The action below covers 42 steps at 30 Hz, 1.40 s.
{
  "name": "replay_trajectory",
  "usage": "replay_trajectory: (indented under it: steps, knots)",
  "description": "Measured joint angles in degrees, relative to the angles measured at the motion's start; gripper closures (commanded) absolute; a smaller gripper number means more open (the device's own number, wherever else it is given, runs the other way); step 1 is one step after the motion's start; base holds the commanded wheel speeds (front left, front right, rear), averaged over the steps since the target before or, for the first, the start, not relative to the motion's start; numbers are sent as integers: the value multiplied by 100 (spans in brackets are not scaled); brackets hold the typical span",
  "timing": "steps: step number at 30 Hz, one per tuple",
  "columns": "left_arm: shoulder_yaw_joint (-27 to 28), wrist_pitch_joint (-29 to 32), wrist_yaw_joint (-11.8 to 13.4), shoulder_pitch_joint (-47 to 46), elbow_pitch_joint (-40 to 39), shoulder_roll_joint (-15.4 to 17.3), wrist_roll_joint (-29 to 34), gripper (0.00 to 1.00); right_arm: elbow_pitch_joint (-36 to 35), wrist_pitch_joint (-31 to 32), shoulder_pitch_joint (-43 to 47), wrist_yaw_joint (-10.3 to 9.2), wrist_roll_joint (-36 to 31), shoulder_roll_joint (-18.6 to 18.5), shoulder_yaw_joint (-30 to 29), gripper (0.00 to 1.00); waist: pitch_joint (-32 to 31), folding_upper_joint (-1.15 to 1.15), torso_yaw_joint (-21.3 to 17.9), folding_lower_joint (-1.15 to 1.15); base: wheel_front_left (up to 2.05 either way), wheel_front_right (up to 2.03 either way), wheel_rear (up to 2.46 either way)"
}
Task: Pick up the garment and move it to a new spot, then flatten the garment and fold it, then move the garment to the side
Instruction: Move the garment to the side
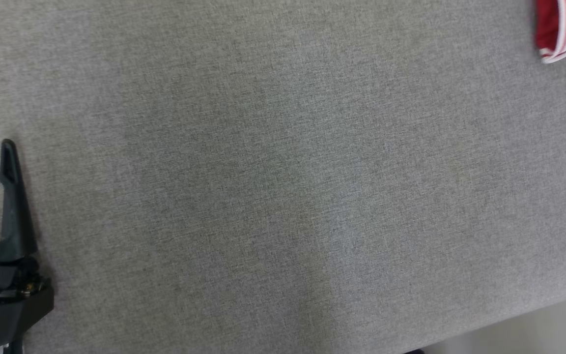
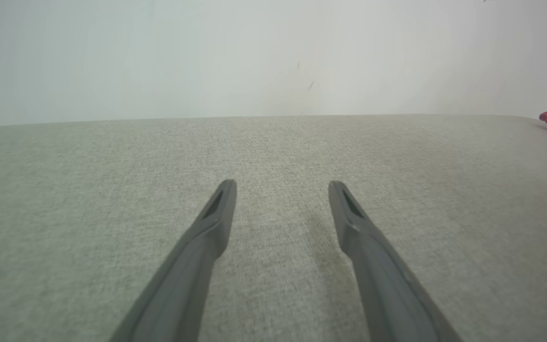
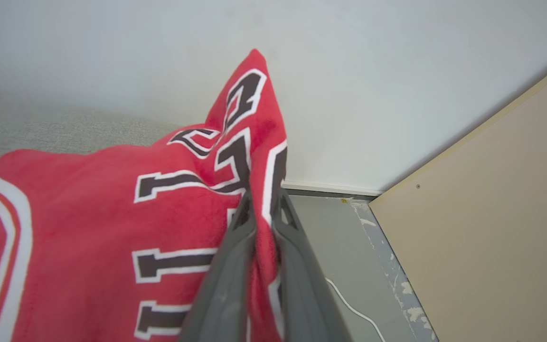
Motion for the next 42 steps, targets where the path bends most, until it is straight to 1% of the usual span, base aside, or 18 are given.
replay_trajectory:
  steps: [5,7,8,9,10,14,19,22,26,30,33,38,42]
  knots:
    - [-19,-13,2,-1,-51,-22,-5,0,38,189,-206,-1,-179,-198,197,100,64,0,29,0,0,0,0]
    - [-41,-16,2,-21,-48,-47,-12,0,69,232,-296,0,-193,-208,260,100,70,0,72,0,0,0,0]
    - [-47,-16,2,-33,-47,-55,-13,0,71,212,-354,-1,-200,-207,279,60,76,1,89,0,0,0,0]
    - [-53,-18,1,-43,-45,-64,-13,0,77,185,-413,-1,-238,-208,301,26,80,0,105,1,0,0,0]
    - [-63,-18,0,-58,-36,-74,-14,0,102,180,-470,0,-270,-208,316,0,82,0,121,0,0,0,0]
    - [-88,-19,-1,-115,66,-136,-52,0,197,12,-559,-1,-426,-189,298,0,25,1,168,2,0,0,0]
    - [-147,-16,0,-144,288,-270,-59,0,207,-327,-558,-1,-515,-112,275,0,-187,2,215,3,0,0,0]
    - [-192,-5,-2,-125,487,-391,-78,0,135,-622,-465,-1,-558,4,290,0,-386,2,242,3,0,0,0]
    - [-172,12,-10,59,795,-573,-104,0,-32,-1085,-153,-1,-558,279,288,0,-739,3,287,3,0,0,0]
    - [-51,27,-10,310,1040,-690,-115,0,-334,-1347,369,-1,-601,702,280,0,-1171,2,335,2,0,0,0]
    - [37,26,-10,456,1177,-767,-114,0,-688,-1452,908,-1,-706,1065,137,0,-1520,2,373,2,0,0,0]
    - [126,27,-10,711,1426,-857,-103,0,-1349,-1511,2131,-1,-1114,1862,-200,0,-2111,2,447,1,0,0,0]
    - [125,27,-10,780,1601,-900,-90,0,-1863,-1478,3078,-1,-1300,2357,-403,0,-2551,2,529,1,0,0,0]
